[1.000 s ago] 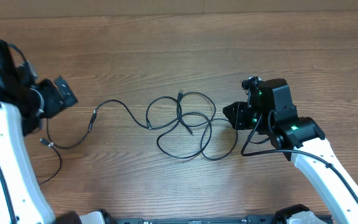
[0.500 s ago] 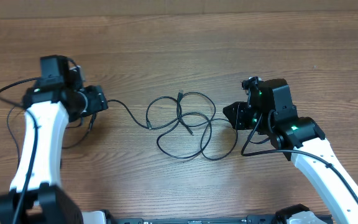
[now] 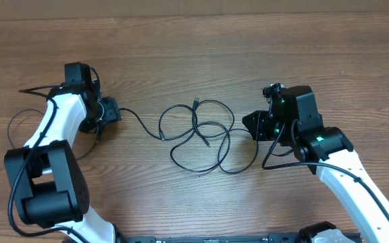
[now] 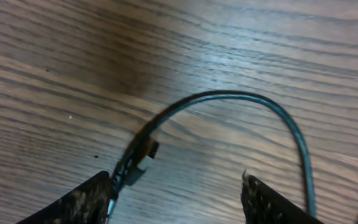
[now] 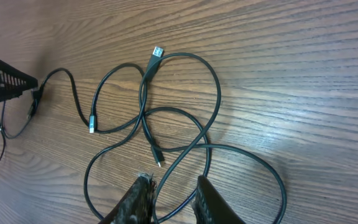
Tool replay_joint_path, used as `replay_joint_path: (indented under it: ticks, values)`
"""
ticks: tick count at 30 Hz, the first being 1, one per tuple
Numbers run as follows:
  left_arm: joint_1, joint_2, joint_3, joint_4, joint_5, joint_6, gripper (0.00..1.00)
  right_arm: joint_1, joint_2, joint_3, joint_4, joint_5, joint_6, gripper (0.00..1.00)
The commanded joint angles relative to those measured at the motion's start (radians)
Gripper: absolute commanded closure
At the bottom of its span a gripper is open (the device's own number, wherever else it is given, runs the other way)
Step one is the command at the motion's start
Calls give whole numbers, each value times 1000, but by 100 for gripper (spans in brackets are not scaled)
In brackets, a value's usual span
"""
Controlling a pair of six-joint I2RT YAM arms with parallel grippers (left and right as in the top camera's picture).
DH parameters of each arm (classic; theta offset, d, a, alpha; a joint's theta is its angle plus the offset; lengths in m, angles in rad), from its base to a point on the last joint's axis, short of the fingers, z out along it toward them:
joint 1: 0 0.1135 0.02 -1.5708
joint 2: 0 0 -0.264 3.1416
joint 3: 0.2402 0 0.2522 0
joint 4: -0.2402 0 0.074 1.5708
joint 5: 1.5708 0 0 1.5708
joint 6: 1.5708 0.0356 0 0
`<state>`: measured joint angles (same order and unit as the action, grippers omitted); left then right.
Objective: Untangle cables
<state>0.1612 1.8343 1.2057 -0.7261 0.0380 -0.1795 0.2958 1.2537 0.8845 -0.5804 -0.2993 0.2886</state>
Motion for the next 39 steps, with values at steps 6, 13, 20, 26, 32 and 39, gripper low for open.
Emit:
replay_joint_path:
  ticks: [6,13,20,26,32,39]
  values:
    - [-1,43,-5,36,-39,19,39,-3,-17,16,-2,8,7,79]
    - [-5,64,-7,47,-39,19,46,-3,-17,16,-2,8,7,79]
    - [-5,75,-7,37,-38,13,50,-3,-17,16,-2,7,7,79]
    - [-5,75,-7,13,-38,7,58,-3,-17,16,-2,7,7,79]
    - [-6,75,-8,3,-38,7,64,-3,-17,16,-2,7,8,79]
    - [-6,75,-8,-8,-38,8,71,-3,-17,16,-2,7,7,79]
